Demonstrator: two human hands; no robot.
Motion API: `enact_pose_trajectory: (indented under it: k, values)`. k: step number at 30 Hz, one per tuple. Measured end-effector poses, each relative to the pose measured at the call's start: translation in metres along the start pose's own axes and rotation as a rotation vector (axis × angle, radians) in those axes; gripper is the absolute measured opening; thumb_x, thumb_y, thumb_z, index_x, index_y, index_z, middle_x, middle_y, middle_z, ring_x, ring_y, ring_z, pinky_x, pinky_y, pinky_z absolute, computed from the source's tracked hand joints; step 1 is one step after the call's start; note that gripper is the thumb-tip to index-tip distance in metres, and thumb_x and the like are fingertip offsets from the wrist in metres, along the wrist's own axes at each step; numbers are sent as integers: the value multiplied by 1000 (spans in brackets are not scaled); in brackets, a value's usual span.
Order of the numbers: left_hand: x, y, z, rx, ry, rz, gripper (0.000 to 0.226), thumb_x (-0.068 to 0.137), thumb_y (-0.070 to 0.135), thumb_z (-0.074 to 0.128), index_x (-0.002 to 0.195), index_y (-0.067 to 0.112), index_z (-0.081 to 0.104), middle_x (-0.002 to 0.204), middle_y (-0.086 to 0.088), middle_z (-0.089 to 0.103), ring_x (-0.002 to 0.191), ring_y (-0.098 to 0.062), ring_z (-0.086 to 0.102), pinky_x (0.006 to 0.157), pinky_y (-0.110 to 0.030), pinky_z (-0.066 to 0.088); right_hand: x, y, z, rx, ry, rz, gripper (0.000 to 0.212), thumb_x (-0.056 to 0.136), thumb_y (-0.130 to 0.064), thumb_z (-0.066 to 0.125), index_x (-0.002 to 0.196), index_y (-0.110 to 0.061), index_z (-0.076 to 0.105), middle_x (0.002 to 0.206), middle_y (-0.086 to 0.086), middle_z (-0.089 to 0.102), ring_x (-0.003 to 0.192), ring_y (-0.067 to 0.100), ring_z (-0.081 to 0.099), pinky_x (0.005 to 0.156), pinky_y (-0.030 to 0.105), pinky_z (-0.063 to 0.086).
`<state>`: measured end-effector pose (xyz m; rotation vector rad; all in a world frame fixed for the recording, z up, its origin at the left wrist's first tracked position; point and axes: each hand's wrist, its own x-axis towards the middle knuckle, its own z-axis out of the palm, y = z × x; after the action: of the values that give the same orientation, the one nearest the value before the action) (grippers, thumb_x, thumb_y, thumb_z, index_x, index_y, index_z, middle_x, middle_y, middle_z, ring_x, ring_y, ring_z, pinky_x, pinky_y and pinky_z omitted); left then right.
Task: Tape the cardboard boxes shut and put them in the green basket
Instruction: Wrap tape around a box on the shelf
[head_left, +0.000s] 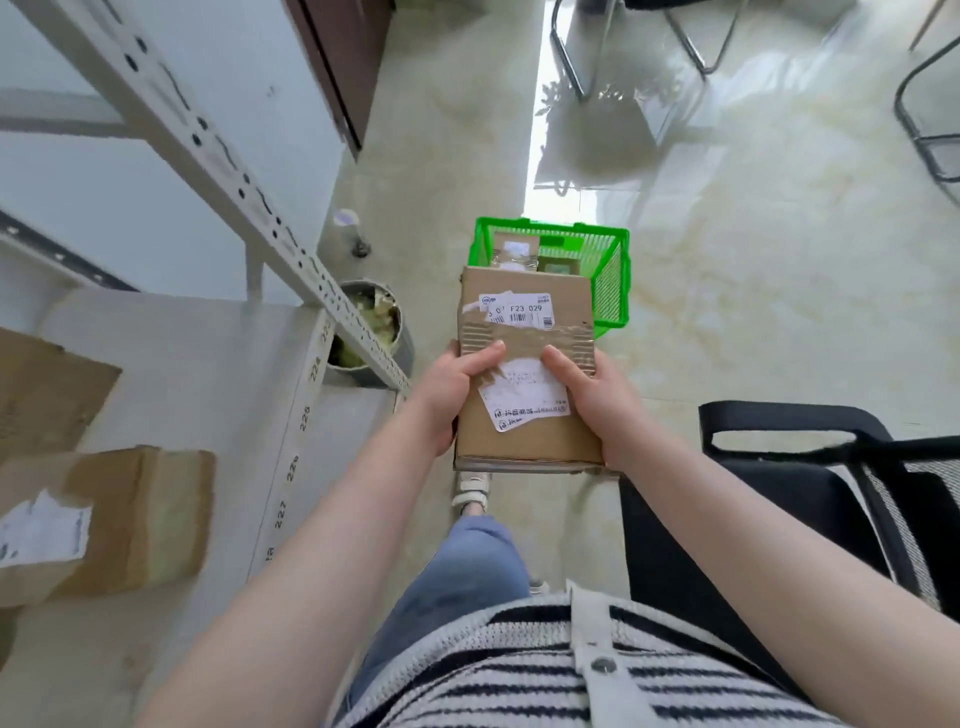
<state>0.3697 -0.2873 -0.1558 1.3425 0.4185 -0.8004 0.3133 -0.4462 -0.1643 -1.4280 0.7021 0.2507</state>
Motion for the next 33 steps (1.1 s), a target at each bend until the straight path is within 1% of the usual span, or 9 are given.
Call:
enact_pose_trajectory:
  k: [4,9,13,18,23,26,29,31,33]
  values:
    - [72,34,14,18,-104,-34,33,95,17,59,126,7,59,110,-12,72,94,-28,70,87,-38,57,66,-28,-9,-18,67,23,42,87,-44,69,124,-25,60,114,-2,71,101,18,69,88,42,56]
    - [156,72,40,70,-118,-103,46,93,20,63,136,8,50,124,-15,66,100,-30,67,85,-38,57,137,-54,-25,52,135,77,36,91,-37,66,122,-21,62,113,3,72,99,20,70,88,43,56]
    - [220,91,68,98,-130,-165,46,92,21,64,133,6,53,119,-15,68,92,-29,68,82,-37,57,200,-65,-47,59,201,185,44,90,-41,66,127,-19,59,117,6,69,103,27,67,92,48,54]
    - [307,108,95,75,-77,-240,42,92,19,64,131,5,55,119,-18,68,87,-28,68,78,-36,57,296,-71,-75,45,165,248,43,90,-42,66,126,-20,59,116,5,70,103,26,68,92,49,54]
    - [397,112,115,141,-23,-243,42,94,23,63,133,9,54,122,-14,67,106,-30,66,92,-39,54,396,-65,-102,-55,170,283,46,87,-46,68,125,-24,57,116,0,68,104,21,66,95,46,52]
    - [451,103,121,357,19,-207,42,93,37,64,129,14,57,121,-4,68,107,-22,66,93,-34,52,449,-49,-111,-109,178,299,45,86,-48,68,123,-24,59,114,-1,69,104,21,65,96,46,51]
    - [507,86,119,520,66,-178,40,93,40,62,127,20,57,116,4,67,111,-19,63,90,-27,46,499,-24,-110,-125,203,331,46,86,-49,67,123,-25,58,114,-4,68,104,19,64,96,46,51]
    - [546,69,113,561,46,-181,51,94,45,58,138,21,49,130,1,61,122,-21,57,99,-30,44,531,-1,-110,-115,219,351,46,86,-50,67,124,-27,57,114,-7,67,104,18,64,97,45,51]
    - [585,48,102,627,22,-186,65,97,51,49,151,19,33,153,-2,41,141,-22,38,115,-37,31,564,27,-114,-124,254,358,46,85,-51,68,124,-28,56,114,-11,66,108,17,63,98,43,50]
